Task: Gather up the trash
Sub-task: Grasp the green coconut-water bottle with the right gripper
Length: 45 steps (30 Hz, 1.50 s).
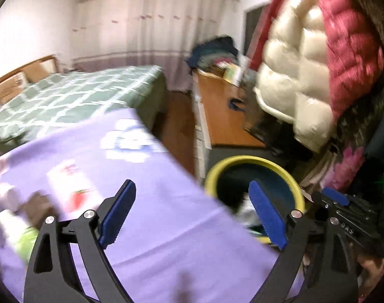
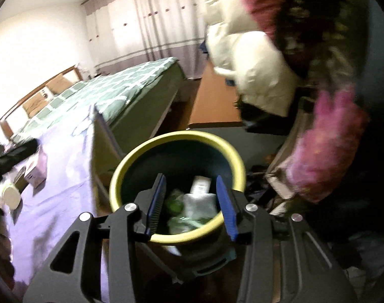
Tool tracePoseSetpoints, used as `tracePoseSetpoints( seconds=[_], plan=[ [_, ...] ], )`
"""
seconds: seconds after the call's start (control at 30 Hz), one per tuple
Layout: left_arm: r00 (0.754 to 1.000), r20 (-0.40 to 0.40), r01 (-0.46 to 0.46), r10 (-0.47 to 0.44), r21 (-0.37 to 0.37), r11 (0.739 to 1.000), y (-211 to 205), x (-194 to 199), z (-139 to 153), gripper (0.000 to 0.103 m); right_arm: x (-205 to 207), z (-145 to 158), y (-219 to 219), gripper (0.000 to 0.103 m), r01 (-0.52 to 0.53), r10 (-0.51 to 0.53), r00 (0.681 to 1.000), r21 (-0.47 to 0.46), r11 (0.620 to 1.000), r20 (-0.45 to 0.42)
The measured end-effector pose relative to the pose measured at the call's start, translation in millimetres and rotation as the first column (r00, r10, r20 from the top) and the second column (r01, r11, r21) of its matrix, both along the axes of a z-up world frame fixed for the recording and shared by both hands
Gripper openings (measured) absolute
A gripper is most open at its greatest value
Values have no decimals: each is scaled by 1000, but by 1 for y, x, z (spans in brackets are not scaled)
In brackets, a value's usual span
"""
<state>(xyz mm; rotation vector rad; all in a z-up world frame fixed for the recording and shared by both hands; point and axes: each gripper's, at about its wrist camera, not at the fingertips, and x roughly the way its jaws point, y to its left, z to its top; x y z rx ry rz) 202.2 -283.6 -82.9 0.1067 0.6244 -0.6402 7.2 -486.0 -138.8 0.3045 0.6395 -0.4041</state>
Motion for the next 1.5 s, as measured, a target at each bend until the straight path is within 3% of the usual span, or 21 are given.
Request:
tracePoseSetpoints(
  seconds=[0.1, 0.2, 0.27, 0.37, 0.5, 0.63, 0.9, 1.1, 1.33, 1.43, 1.5],
  plan=[
    [993, 36, -115, 116, -23, 993, 63, 1, 7, 90, 16, 0, 21, 41, -49, 49, 999, -12, 999, -17],
    [966, 73, -248, 249, -34, 968, 126, 3, 8, 90, 33, -1, 47, 41, -106, 105, 994, -22, 994, -29],
    [941, 83, -326, 330, -48, 944, 166, 6, 6, 91, 46, -1, 64, 41, -147, 146, 989, -23, 989, -37],
    [879, 96, -463, 466, -57, 885, 228, 13, 1, 91, 65, -1, 91, 41, -211, 210, 976, -28, 977, -51],
    [814, 92, -565, 573, -99, 819, 293, 14, -5, 91, 92, 2, 126, 41, -304, 303, 951, -17, 952, -65],
    [772, 101, -617, 627, -117, 778, 334, 15, -13, 91, 121, 4, 158, 41, -386, 384, 920, -5, 923, -82],
    [710, 119, -681, 695, -137, 719, 363, 10, -18, 91, 159, 12, 213, 41, -513, 510, 855, -3, 858, -92],
    [654, 145, -728, 742, -143, 670, 373, 3, -15, 92, 165, 22, 246, 41, -617, 618, 785, 43, 786, -49],
    [631, 145, -747, 762, -150, 647, 378, 0, -14, 92, 175, 31, 283, 41, -685, 686, 727, 34, 728, -34],
    [626, 147, -750, 766, -157, 643, 379, -1, -13, 92, 178, 28, 297, 42, -729, 730, 682, 50, 683, -40],
    [631, 142, -746, 763, -157, 647, 379, -1, -13, 92, 181, 23, 304, 55, -746, 748, 662, 52, 664, -53]
  ],
)
